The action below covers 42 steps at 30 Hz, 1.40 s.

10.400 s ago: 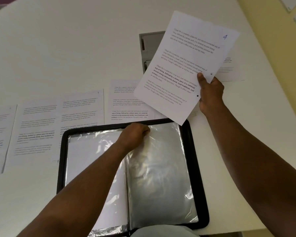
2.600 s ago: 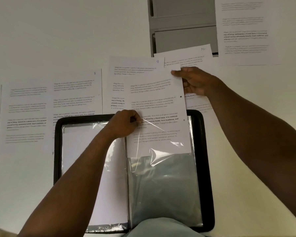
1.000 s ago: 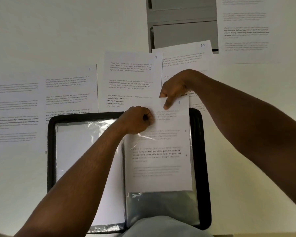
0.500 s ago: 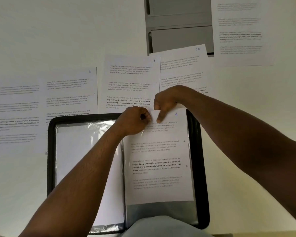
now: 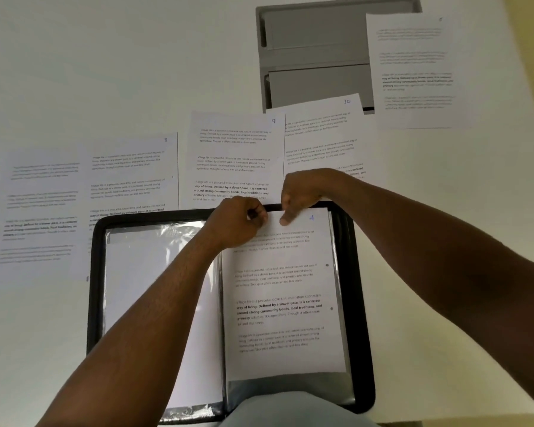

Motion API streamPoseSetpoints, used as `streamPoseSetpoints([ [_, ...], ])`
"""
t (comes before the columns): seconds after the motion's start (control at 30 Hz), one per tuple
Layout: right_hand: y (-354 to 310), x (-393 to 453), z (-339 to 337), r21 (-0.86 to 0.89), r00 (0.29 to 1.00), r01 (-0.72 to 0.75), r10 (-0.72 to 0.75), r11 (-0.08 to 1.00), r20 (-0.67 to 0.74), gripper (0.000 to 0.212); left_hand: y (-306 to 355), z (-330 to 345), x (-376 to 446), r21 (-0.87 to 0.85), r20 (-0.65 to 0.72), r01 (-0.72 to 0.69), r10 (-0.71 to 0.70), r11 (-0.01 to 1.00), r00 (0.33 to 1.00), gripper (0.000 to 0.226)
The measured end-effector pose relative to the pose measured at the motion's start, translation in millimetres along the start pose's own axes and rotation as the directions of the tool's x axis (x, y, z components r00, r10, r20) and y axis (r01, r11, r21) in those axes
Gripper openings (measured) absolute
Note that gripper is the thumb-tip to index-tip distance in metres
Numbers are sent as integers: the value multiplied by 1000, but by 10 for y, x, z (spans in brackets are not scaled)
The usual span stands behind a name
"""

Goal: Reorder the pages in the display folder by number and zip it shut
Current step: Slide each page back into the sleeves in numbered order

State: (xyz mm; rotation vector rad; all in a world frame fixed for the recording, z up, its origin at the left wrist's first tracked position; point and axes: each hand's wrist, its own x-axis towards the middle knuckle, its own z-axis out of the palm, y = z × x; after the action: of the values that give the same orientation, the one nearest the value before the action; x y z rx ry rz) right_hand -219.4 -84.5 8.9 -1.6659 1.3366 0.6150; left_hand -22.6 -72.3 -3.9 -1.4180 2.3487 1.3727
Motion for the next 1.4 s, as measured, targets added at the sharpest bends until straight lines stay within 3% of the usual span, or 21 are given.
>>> streamPoseSetpoints([
  [0.13,198,-168,93,368,977,-32,107,929,-183,57,-4,-9,-49,-54,-30,8,-9,999,1000,8],
  [0.23,336,-333,312,749,939,5,254,662,-231,63,-3,-3,-86,-80,-58,16,-20,997,998,6],
  [0.3,412,-478,486,877,938,63,273,476,-215,63,5,9,-117,-92,-77,11,-18,996,997,6],
  [0.33,433,-538,581,898,944,86,254,431,-212,59,12,20,-132,-94,-86,8,-16,996,996,6],
  [0.4,435,-593,775,891,945,113,231,441,-234,50,19,48,-155,-88,-112,14,-23,996,993,6],
  [0.47,396,-588,927,877,919,127,277,463,-279,41,-2,80,-171,-53,-129,13,-20,998,991,5],
  [0.57,302,-606,1041,898,888,165,335,407,-315,25,-39,132,-177,75,-92,-22,29,997,995,3],
  [0.67,269,-590,1108,892,868,154,373,424,-327,28,-18,170,-177,196,-107,-6,27,981,994,7],
  [0.77,272,-589,1181,910,847,141,429,390,-315,38,13,213,-167,199,-114,6,17,980,993,14],
  [0.9,242,-665,1291,950,898,96,387,296,-211,34,39,245,-175,198,-84,30,-13,980,996,13],
  [1.0,191,-696,1422,939,932,31,330,344,-151,29,42,265,-221,124,-164,22,-1,992,986,11],
  [1.13,60,-768,1508,923,924,89,315,375,-218,25,-10,298,-413,6,-349,20,-17,1000,937,48],
  [1.2,-50,-842,1483,920,917,148,299,364,-266,18,-26,324,-561,-32,-397,18,-29,999,917,56],
  [1.27,-162,-899,1448,930,914,213,277,298,-298,21,-30,373,-713,-62,-417,0,-25,998,908,52],
  [1.33,-306,-963,1411,948,918,273,253,161,-307,27,26,410,-879,-161,-400,17,-81,987,913,48],
  [1.4,-506,-1019,1377,949,925,316,221,10,-310,29,115,410,-1061,-360,-280,76,-185,930,942,54],
])
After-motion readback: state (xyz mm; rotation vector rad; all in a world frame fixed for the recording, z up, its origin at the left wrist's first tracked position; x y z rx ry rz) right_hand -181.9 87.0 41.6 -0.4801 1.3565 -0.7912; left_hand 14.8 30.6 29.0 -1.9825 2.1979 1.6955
